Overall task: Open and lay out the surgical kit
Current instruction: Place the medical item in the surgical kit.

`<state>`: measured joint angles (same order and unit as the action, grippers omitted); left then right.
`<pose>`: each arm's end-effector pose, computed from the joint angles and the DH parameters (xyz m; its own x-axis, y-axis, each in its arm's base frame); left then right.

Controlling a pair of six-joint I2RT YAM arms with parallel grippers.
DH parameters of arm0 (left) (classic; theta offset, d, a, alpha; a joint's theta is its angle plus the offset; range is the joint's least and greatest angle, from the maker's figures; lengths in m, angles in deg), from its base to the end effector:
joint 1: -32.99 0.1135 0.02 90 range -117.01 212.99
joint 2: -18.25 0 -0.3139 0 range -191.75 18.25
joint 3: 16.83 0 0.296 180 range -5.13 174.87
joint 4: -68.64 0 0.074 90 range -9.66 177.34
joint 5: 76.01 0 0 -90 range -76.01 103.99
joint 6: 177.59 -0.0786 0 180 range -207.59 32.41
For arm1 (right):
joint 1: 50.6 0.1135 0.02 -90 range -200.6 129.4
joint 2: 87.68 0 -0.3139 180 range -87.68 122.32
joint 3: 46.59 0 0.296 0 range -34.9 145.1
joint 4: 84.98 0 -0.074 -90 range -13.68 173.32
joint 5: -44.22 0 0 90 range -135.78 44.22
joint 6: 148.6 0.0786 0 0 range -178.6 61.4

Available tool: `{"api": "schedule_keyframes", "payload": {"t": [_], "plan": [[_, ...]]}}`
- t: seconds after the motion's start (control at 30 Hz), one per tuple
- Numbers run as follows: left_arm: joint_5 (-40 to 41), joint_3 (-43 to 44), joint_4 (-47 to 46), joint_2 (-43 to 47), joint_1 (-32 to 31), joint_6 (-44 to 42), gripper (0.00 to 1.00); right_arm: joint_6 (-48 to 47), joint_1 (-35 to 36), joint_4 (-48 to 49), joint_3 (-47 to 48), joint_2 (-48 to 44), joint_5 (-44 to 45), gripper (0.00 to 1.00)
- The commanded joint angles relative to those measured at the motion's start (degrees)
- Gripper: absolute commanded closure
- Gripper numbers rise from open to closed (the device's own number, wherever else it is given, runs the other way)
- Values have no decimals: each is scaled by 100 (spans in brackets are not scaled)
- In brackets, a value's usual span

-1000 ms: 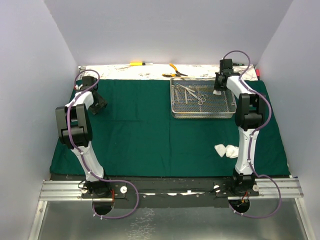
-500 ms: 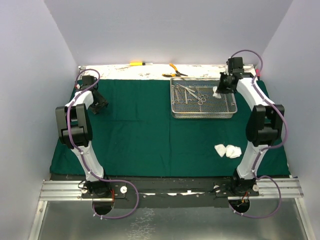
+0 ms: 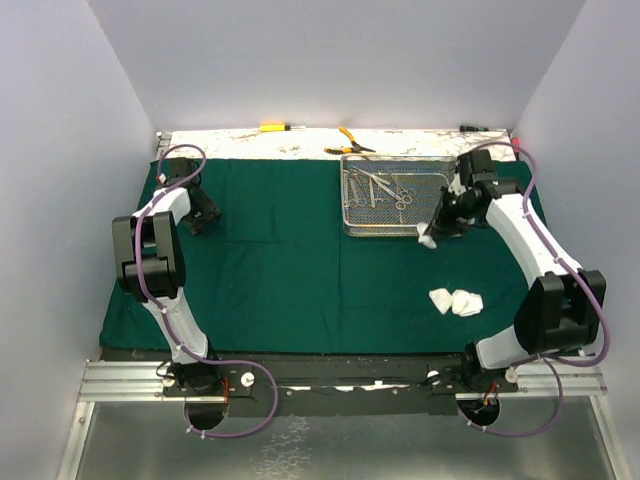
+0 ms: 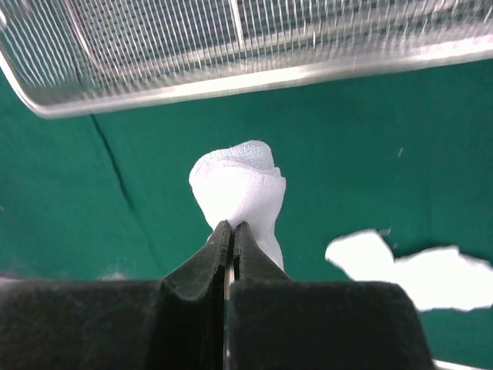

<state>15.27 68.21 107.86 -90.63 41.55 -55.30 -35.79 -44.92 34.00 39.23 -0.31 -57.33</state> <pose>0.4560 0.0704 0.1549 -0.6604 -0.6395 -0.3936 -0.6052 0.7636 -0.2252 0.3677 0.0524 0.2850 -0.8873 0.2934 -0.3557 0.1684 0.9243 0.3424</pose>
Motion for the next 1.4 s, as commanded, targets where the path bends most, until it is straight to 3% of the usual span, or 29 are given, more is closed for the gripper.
{"api": "schedule_keyframes", "payload": {"t": [0.0,0.37,0.83,1.1,1.37], "plan": [[-67,-233,-180,314,-63,-31,50,404,181,-596,-833,-522,-271,99],[-25,-522,-301,489,-188,53,50,727,735,-333,-2054,-551,421,99],[92,-429,-292,451,-195,57,50,677,742,-196,-2326,178,730,99],[241,-233,-252,410,-194,17,50,535,739,-341,-2072,157,643,60],[243,-49,-194,358,-191,31,50,541,742,-676,-926,-37,698,55]]}}
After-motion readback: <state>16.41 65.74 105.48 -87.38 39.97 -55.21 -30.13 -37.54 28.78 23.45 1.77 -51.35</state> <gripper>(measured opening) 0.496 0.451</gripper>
